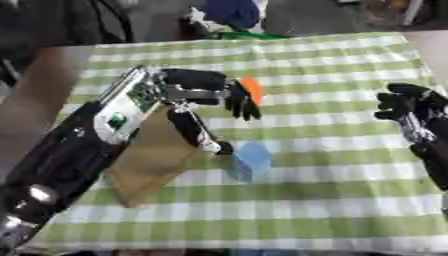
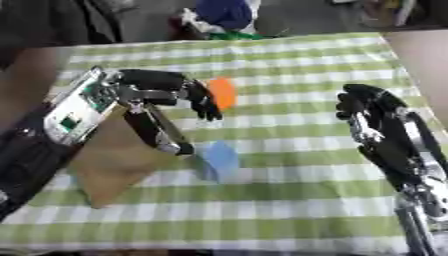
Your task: Pick up objects on the table and place them in the box.
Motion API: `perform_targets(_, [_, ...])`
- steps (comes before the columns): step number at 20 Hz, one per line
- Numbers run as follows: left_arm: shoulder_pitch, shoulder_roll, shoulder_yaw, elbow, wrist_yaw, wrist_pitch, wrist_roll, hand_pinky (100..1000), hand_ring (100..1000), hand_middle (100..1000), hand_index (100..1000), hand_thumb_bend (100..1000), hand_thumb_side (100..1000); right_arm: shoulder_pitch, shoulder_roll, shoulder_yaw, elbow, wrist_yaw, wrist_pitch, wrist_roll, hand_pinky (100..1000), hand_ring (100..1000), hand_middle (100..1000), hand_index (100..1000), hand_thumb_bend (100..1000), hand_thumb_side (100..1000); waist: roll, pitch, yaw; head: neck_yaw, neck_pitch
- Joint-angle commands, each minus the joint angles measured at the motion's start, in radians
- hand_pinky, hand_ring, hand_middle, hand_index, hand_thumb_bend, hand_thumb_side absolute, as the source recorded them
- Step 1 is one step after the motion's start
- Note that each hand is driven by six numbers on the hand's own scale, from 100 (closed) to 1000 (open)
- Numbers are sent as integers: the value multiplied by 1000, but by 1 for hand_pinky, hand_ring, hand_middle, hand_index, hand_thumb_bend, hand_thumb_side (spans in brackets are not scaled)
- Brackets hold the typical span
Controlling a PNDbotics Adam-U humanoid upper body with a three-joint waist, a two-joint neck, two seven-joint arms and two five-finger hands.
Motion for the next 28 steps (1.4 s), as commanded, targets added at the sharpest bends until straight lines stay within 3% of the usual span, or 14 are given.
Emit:
perform_targets(1, [-31,-1,-13,19,-17,-54,-44,702,677,671,840,359,206,-12,-13,0,-10,-2,-2,4,730,842,571,789,100,454,-4,-12,-2,1,5])
perform_targets(16, [-54,-35,-54,90,-66,-149,-148,751,719,714,853,388,176,-11,-11,0,-7,0,-2,6,731,842,571,790,100,459,0,-10,-7,3,5])
perform_targets(28, [-53,-56,-72,130,-142,-214,-153,783,741,740,868,470,183,-11,-10,-1,-6,1,-2,7,731,842,570,790,100,459,0,-7,-8,2,5])
